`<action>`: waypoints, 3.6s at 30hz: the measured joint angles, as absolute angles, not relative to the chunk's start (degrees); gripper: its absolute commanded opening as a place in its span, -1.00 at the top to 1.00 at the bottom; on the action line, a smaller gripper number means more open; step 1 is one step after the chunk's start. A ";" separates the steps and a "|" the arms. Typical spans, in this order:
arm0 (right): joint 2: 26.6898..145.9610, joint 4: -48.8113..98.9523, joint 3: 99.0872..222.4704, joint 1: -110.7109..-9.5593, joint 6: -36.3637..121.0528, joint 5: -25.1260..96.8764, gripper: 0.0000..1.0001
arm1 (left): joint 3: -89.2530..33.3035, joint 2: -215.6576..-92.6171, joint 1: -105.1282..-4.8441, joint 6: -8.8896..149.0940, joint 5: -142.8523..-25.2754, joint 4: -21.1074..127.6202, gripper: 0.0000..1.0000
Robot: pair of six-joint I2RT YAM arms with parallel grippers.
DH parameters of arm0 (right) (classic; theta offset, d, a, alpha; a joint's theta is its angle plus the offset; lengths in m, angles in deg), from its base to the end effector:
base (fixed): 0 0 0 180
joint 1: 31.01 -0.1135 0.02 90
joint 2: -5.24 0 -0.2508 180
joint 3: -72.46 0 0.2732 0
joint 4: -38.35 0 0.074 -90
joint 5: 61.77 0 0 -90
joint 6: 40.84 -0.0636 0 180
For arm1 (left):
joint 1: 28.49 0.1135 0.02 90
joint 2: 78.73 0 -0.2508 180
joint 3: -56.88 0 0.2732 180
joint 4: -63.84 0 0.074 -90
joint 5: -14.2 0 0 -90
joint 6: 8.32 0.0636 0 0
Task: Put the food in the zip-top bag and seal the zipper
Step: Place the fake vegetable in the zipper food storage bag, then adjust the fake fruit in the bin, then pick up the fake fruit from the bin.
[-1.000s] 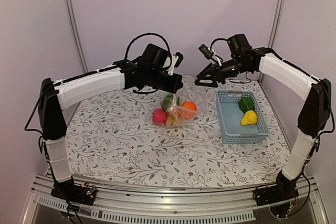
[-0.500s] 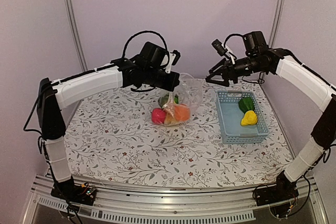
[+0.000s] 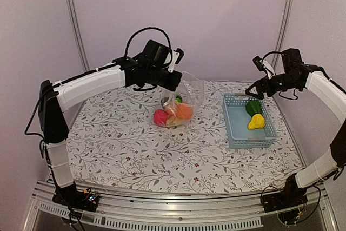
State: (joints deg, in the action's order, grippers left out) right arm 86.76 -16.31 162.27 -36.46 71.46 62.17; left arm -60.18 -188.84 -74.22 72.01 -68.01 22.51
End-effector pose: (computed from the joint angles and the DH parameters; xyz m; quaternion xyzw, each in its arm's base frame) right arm 0.3359 0.0677 0.3092 -0.3182 0.8360 0.2160 0.3913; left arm 0.3486 -0.3452 0.3047 0.2430 0.8489 -0.1632 0.4400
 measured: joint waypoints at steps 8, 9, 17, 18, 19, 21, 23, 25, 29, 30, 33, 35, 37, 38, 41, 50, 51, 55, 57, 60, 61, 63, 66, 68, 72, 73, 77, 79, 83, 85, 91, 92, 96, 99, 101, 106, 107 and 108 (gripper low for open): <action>86.37 -16.68 157.35 -32.77 71.64 55.65 -0.98 | -60.64 -191.46 -74.35 71.35 -72.29 22.95 1.00; 86.48 -16.57 157.04 -32.46 71.66 54.67 -0.98 | -60.64 -191.50 -74.38 71.29 -72.47 22.99 1.00; 86.93 -14.26 153.50 -31.81 72.23 48.81 -0.95 | -59.83 -191.50 -74.51 70.72 -73.37 23.76 1.00; 86.98 -14.21 152.96 -31.78 72.58 48.33 -0.92 | -59.68 -191.50 -74.51 70.70 -73.58 23.84 1.00; 87.02 -14.26 152.50 -31.78 73.06 47.92 -0.89 | -59.57 -191.50 -74.51 70.68 -73.76 23.86 1.00; 87.20 -14.34 152.23 -31.76 73.93 47.24 -0.80 | -59.48 -191.50 -74.55 70.59 -73.91 23.97 1.00; 87.50 -14.47 152.21 -31.74 74.76 46.52 -0.72 | -59.31 -191.50 -74.55 70.48 -73.96 24.06 1.00; 88.07 -14.61 152.06 -31.74 75.64 45.82 -0.67 | -59.07 -191.50 -74.55 70.44 -74.07 24.19 1.00; 89.95 -14.93 150.70 -31.74 76.51 44.86 -0.64 | -58.43 -191.46 -74.57 70.24 -74.09 24.50 1.00; 90.67 -15.00 150.05 -31.74 76.71 44.59 -0.64 | -58.24 -191.46 -74.59 70.22 -74.09 24.52 1.00; 92.01 -15.30 149.02 -31.74 77.04 43.52 -0.65 | -57.76 -191.46 -74.59 70.00 -74.09 24.54 1.00; 92.92 -15.52 148.93 -31.74 77.08 42.58 -0.66 | -57.67 -191.46 -74.59 69.93 -74.09 24.54 1.00; 93.49 -15.48 148.93 -31.74 77.15 41.51 -0.68 | -57.69 -191.46 -74.59 69.85 -74.11 24.56 1.00; 93.65 -15.46 148.93 -31.74 77.21 40.70 -0.69 | -57.69 -191.48 -74.59 69.85 -74.17 24.56 1.00; 94.21 -15.24 148.93 -31.74 77.69 38.43 -0.72 | -57.78 -191.48 -74.62 69.67 -74.44 24.56 1.00; 99.28 -14.80 150.44 -31.74 79.03 35.55 -0.76 | -58.04 -191.48 -74.62 69.65 -74.72 24.39 1.00; 99.87 -14.65 150.68 -31.74 79.05 35.46 -0.77 | -58.02 -191.48 -74.62 69.65 -74.70 24.37 1.00; 101.97 -14.41 151.64 -31.74 79.46 34.89 -0.77 | -58.02 -191.48 -74.62 69.65 -74.57 24.28 1.00; 103.02 -14.06 151.93 -31.74 79.86 34.37 -0.78 | -58.02 -191.48 -74.62 69.63 -74.55 24.26 1.00; 104.38 -13.58 151.95 -31.74 80.03 33.97 -0.78 | -58.00 -191.46 -74.62 69.61 -74.33 24.28 1.00; 104.68 -13.45 151.95 -31.74 80.03 33.88 -0.79 | -57.95 -191.46 -74.62 69.58 -74.24 24.28 1.00; 105.32 -13.16 151.93 -31.74 80.03 33.82 -0.80 | -57.65 -191.24 -74.62 69.52 -74.11 24.28 1.00; 106.06 -12.46 151.56 -31.74 80.03 33.88 -0.92 | -57.19 -191.02 -74.73 69.41 -74.09 24.32 1.00; 106.15 -12.35 151.05 -31.74 80.08 34.63 -0.97 | -56.99 -190.98 -74.73 69.28 -74.09 24.32 1.00; 106.15 -12.31 150.14 -31.74 80.12 37.56 -0.98 | -56.88 -190.98 -74.81 68.97 -74.15 24.48 1.00; 106.15 -12.35 150.09 -31.74 80.12 38.43 -0.97 | -56.88 -190.98 -74.83 68.97 -74.15 24.48 1.00; 106.17 -12.64 150.38 -31.74 80.08 43.61 -0.96 | -56.88 -190.98 -74.88 68.97 -74.15 24.50 1.00; 106.30 -13.10 151.21 -31.74 80.05 46.69 -0.95 | -56.88 -190.98 -74.88 68.95 -74.17 24.50 1.00; 106.93 -12.75 153.44 -31.78 78.74 48.55 -0.94 | -56.88 -190.96 -74.88 68.95 -74.11 24.48 1.00; 107.70 -12.24 154.86 -31.76 77.37 48.40 -0.93 | -56.88 -190.93 -74.88 68.80 -74.09 24.48 1.00; 107.96 -11.46 155.34 -31.74 73.17 47.48 -0.82 | -56.34 -190.69 -74.99 68.51 -73.96 24.48 1.00; 107.96 -11.44 155.34 -31.72 72.43 47.26 -0.78 | -56.23 -190.69 -74.99 68.51 -73.89 24.48 1.00; 108.29 -11.39 155.34 -31.70 70.24 46.95 -0.73 | -56.14 -190.69 -74.99 68.49 -73.87 24.39 1.00; 109.21 -11.39 155.29 -31.70 69.10 46.93 -0.73 | -56.14 -190.69 -74.99 68.51 -73.80 24.39 1.00; 109.75 -11.46 155.21 -31.70 68.54 46.87 -0.73 | -56.14 -190.69 -74.99 68.51 -73.72 24.39 1.00; 111.20 -11.50 154.94 -31.70 67.84 46.63 -0.74 | -56.12 -190.69 -74.99 68.51 -73.61 24.37 1.00; 111.66 -11.50 154.94 -31.70 67.79 46.54 -0.74 | -56.12 -190.69 -74.99 68.51 -73.58 24.35 1.00; 112.20 -11.55 154.94 -31.70 67.77 46.50 -0.74 | -56.12 -190.69 -74.99 68.51 -73.56 24.30 1.00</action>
State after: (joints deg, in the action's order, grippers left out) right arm 112.20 -11.55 154.94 -31.70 67.77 46.50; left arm -56.12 -190.69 -74.99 68.51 -73.56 24.30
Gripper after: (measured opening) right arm 0.869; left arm 0.005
